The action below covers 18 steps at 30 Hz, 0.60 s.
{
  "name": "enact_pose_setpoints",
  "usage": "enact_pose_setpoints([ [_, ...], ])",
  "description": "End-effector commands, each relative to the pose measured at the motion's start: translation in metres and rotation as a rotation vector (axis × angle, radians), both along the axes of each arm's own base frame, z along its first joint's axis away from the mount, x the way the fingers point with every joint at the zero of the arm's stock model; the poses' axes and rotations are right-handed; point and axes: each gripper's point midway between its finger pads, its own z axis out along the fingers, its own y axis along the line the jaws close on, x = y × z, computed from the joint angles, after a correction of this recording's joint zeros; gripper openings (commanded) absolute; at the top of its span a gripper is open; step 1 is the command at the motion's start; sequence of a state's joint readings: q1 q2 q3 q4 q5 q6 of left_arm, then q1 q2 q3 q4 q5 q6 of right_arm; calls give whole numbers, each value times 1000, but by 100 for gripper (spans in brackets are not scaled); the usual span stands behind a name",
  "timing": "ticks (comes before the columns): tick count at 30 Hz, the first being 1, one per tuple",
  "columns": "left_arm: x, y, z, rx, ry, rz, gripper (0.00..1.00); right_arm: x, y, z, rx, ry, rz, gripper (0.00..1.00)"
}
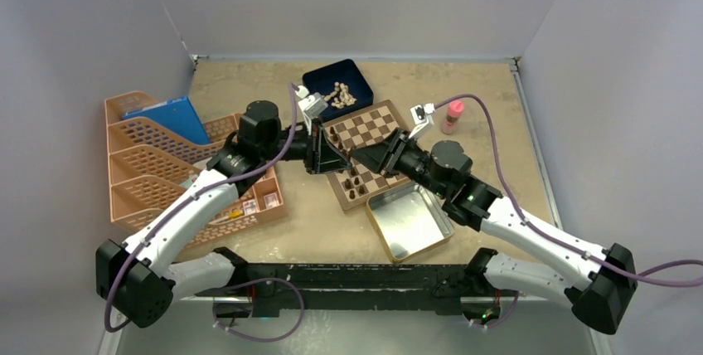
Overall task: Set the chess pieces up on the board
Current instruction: Place the chess piece on the chessboard.
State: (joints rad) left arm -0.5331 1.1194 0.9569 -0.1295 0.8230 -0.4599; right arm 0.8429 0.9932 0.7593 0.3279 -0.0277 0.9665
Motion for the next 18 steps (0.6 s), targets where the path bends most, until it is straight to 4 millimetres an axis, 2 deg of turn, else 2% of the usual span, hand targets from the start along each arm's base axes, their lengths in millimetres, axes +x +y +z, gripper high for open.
enact_pose_setpoints([
  [1, -1, 1, 8, 5, -208, -74, 0, -22, -7, 10, -55, -83, 87, 37],
  [5, -8, 4, 7, 12, -295, -124, 0, -31, -13, 18, -98, -116, 116, 47],
  [7, -11, 6, 6, 13, -328, -141, 0, -31, -15, 18, -131, -106, 119, 49],
  [12, -18, 8, 2, 21, -380, -187, 0, -35, -11, 17, -211, -92, 168, 45],
  [18, -27, 10, -5, 22, -389, -229, 0, -38, -5, 26, -209, -101, 211, 42],
])
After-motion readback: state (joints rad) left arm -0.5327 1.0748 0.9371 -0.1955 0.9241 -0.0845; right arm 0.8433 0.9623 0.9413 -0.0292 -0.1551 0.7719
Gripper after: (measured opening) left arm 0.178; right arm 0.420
